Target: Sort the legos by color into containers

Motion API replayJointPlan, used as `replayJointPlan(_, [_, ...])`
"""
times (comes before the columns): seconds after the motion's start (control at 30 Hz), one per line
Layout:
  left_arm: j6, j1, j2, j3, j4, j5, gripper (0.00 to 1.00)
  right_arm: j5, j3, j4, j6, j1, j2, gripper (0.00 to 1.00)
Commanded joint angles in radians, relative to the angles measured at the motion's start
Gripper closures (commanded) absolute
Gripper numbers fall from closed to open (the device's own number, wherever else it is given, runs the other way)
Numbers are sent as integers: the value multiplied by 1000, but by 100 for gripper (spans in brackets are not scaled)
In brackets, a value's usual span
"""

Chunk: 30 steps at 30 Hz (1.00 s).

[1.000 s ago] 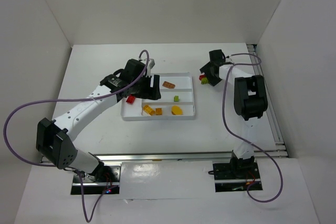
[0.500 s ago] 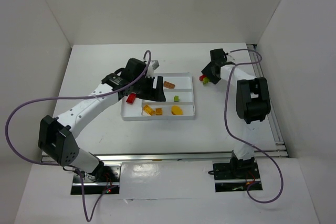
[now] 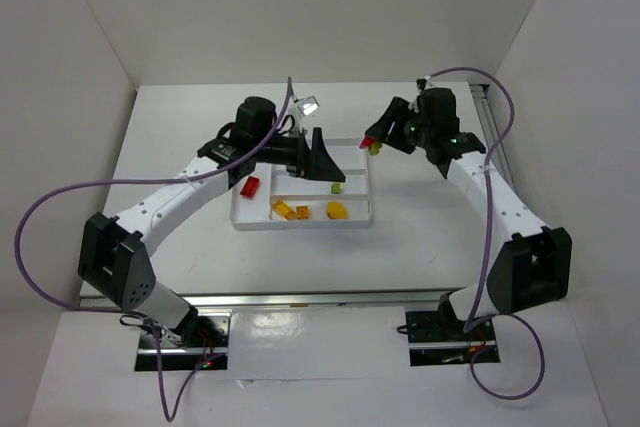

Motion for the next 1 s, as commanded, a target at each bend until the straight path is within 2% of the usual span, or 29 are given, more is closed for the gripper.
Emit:
replayJointPlan(0.0, [-4,-5,24,1,135,51,10,-169,-41,34,-12,18,-62,54])
replayJointPlan(0.17, [16,-5,67,39,122,29,8,-167,-18,-23,-21,66,-83,54])
replayJointPlan(0.47, [-9,-5,103,30,220,-33,8,-253,-3,-21,-11,84,-98,54])
replayJointPlan(0.57, [12,-5,113,39,220,-70,14,-263,16,-43,-21,84,-89,54])
replayJointPlan(0.7, [43,-5,175,119,171,-61,13,-281,16,-43,-31,84,-98,54])
replayJointPlan(0.8, [43,-5,175,119,180,-72,13,-281,16,-52,-31,84,-109,54])
replayJointPlan(0.93, [19,5,204,119,209,-8,13,-281,7,-52,-21,84,-109,54])
replayJointPlan(0.97, [7,5,204,130,209,2,17,-281,7,-41,-21,84,-109,54])
